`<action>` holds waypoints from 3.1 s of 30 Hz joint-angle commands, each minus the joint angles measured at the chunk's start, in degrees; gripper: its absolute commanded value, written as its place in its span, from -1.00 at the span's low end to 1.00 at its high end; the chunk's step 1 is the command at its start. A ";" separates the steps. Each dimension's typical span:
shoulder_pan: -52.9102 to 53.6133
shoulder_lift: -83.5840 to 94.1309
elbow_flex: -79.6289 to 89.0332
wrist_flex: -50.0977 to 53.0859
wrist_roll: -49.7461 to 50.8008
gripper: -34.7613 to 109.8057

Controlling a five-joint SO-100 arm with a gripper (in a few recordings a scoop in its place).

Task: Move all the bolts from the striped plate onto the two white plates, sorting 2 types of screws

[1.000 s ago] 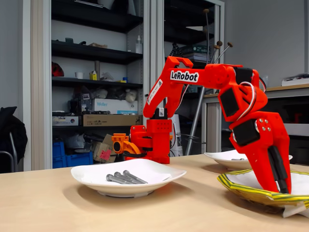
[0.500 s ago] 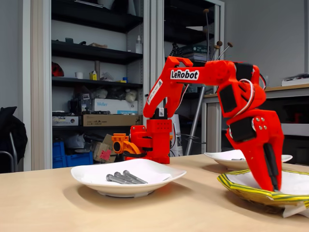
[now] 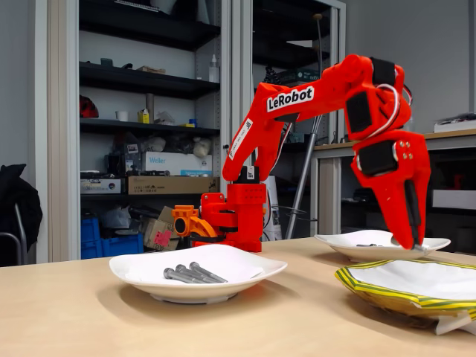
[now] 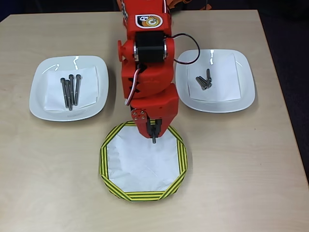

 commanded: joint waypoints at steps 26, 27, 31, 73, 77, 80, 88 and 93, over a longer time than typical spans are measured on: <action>-33.57 53.61 69.79 -21.18 29.27 -0.33; -32.43 53.79 70.05 -22.76 28.04 -0.33; -25.31 55.99 74.18 -35.33 18.90 -0.39; -1.14 132.01 127.71 -8.17 -1.14 -0.52; -0.35 132.01 127.71 -8.17 -2.72 -0.52; -0.44 132.01 127.71 -8.09 -2.55 -0.52; -0.35 132.01 127.71 -7.91 -2.55 -0.48; -0.35 132.01 127.71 -7.82 -2.46 -0.48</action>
